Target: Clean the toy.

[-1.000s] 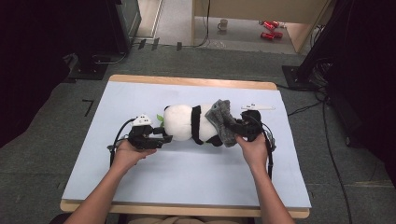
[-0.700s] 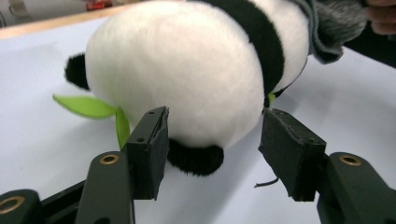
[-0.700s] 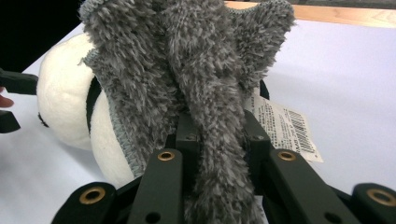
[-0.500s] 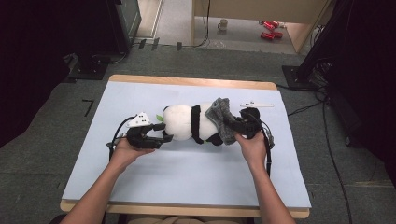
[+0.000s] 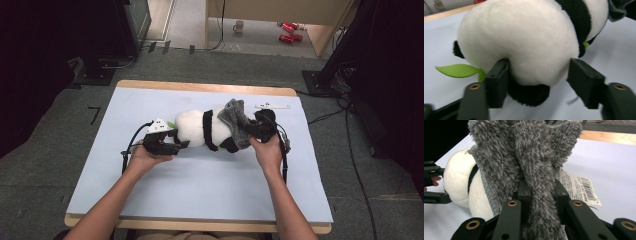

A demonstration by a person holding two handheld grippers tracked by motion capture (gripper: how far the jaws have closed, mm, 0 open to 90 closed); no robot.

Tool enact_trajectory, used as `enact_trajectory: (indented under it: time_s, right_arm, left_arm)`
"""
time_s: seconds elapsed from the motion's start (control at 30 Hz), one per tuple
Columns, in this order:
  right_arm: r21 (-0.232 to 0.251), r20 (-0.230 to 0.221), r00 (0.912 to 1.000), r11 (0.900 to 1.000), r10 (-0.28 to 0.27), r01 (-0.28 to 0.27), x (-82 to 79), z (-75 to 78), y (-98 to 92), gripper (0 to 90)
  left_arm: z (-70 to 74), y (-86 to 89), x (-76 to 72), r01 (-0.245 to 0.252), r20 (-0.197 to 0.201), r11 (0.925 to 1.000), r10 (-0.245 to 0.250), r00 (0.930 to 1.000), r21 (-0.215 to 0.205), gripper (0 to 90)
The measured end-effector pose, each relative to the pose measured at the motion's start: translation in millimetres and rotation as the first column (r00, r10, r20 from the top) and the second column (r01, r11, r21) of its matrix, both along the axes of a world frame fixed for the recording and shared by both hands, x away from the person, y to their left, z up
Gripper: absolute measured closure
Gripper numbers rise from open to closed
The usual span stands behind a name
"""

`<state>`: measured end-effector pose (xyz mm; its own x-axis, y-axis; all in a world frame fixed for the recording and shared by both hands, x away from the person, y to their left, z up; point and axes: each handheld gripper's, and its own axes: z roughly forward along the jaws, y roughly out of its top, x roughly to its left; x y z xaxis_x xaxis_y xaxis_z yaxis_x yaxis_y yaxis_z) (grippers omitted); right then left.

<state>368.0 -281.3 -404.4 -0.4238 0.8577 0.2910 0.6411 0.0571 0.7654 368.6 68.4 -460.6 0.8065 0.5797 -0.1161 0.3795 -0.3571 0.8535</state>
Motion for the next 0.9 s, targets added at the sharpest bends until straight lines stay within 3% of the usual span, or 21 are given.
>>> enact_trajectory:
  time_s: [0.13,0.17,0.23,0.33,0.47,0.5,0.63,0.67,0.7,0.73,0.77,0.9]
  right_arm:
    - [0.008,0.001,1.0,1.0,-0.003,0.003,0.7,-0.2,0.1,74.2]
    - [0.009,0.005,1.0,1.0,-0.005,0.005,0.9,-0.1,1.0,74.4]
    - [0.012,0.005,1.0,1.0,-0.004,0.004,0.9,0.1,1.4,74.5]
    - [0.001,0.006,1.0,1.0,0.0,0.0,-0.5,2.2,3.1,75.0]
    - [-0.009,0.004,1.0,1.0,0.0,0.0,-3.7,6.2,2.5,75.2]
    - [-0.006,0.006,1.0,1.0,0.0,0.0,-4.6,7.3,1.7,75.2]
    - [0.015,0.011,0.9999,1.0,0.006,-0.007,-12.0,16.3,-3.3,75.2]
    - [0.02,0.012,0.9999,1.0,0.012,-0.013,-17.2,20.7,-5.1,75.2]
    - [0.025,0.006,0.9998,1.0,0.019,-0.019,-20.0,23.0,-5.9,75.2]
    - [0.025,0.006,0.9998,1.0,0.019,-0.019,-20.0,23.0,-5.9,75.2]
    - [0.034,0.002,0.9995,0.999,0.031,-0.032,-26.2,26.5,-6.2,75.2]
    - [0.033,-0.007,0.9985,0.998,0.053,-0.053,-33.1,30.1,-4.0,75.1]
  left_arm:
    - [-3.3,-1.3,4.1,-0.033,-0.023,0.9993,0.032,0.9992,-0.02,45.6]
    - [-2.6,-1.9,4.5,-0.06,-0.031,0.998,0.059,0.9978,-0.019,52.8]
    - [-1.5,-2.7,3.7,-0.07,-0.039,0.9974,0.069,0.9968,-0.017,56.6]
    - [1.5,-4.2,1.6,-0.075,-0.06,0.997,0.074,0.9955,-0.021,71.7]
    - [8.2,-3.4,-0.6,-0.042,-0.115,0.9982,0.037,0.9927,-0.043,75.9]
    - [10.5,-3.1,-1.8,-0.032,-0.14,0.998,0.024,0.9899,-0.054,76.3]
    - [19.0,-2.3,-9.0,0.003,-0.179,0.9965,-0.018,0.9838,-0.083,76.9]
    - [21.7,-1.5,-11.0,0.016,-0.197,0.9956,-0.034,0.9797,-0.092,76.9]
    - [26.9,1.6,-16.0,0.03,-0.233,0.9936,-0.055,0.971,-0.109,76.9]
    - [26.9,1.6,-16.0,0.03,-0.233,0.9936,-0.055,0.971,-0.109,76.9]
    - [30.3,6.2,-20.3,0.031,-0.27,0.9914,-0.065,0.9607,-0.127,76.9]
    - [30.0,10.9,-26.8,0.01,-0.278,0.9947,-0.038,0.9597,-0.102,76.5]
